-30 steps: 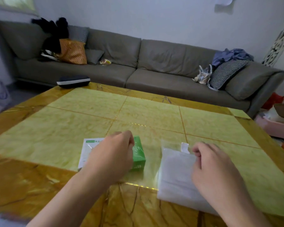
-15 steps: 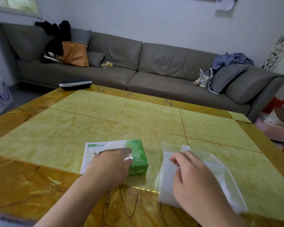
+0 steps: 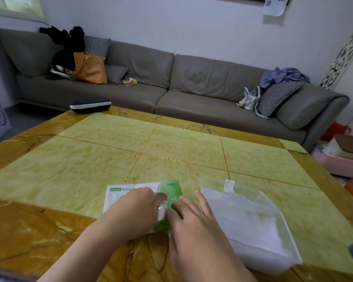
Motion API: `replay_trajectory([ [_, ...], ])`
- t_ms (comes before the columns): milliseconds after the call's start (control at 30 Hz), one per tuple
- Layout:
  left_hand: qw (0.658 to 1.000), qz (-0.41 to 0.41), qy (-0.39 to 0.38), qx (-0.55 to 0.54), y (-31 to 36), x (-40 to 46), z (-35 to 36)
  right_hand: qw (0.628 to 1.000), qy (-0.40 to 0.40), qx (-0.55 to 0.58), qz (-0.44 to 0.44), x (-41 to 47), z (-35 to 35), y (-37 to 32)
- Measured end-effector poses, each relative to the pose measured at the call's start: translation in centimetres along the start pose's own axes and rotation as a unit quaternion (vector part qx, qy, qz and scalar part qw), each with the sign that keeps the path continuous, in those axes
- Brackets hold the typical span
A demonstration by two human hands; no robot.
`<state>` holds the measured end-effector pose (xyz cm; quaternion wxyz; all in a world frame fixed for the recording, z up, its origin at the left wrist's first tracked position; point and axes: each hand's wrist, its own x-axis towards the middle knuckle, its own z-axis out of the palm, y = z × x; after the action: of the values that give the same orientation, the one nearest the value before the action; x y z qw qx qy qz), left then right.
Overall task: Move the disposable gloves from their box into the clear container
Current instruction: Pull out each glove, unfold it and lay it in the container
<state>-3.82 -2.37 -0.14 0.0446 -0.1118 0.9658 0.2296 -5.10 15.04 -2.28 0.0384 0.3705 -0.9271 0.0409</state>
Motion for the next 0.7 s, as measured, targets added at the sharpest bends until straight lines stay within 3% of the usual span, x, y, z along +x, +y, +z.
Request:
replay_trajectory([
  [233, 0.98, -0.009, 0.15, -0.133, -0.3, -0.4, -2.6, 0.999, 0.042, -0.019, -0.023, 0.2, 1.1, 0.1],
  [300, 0.979, 0.003, 0.166, -0.117, -0.5, -0.5, -2.6, 0.999, 0.036, -0.018, -0.024, 0.2, 1.0, 0.1],
  [400, 0.992, 0.001, 0.119, -0.038, -0.9, -0.5, -1.7, 0.999, 0.0, -0.014, -0.03, 0.1, -0.3, -0.3],
  [500, 0.987, -0.036, 0.155, -0.022, -1.4, 0.1, -0.9, 0.999, -0.016, -0.016, -0.035, 0.2, -1.2, -0.4],
  [600, 0.967, -0.05, 0.219, -0.124, -1.5, 0.2, -2.0, 0.999, -0.022, -0.004, -0.036, 0.1, -1.3, -0.4],
  [700, 0.919, -0.025, 0.28, -0.277, -1.0, -0.6, -3.8, 0.999, -0.025, -0.003, -0.04, 0.0, -1.2, -0.3],
])
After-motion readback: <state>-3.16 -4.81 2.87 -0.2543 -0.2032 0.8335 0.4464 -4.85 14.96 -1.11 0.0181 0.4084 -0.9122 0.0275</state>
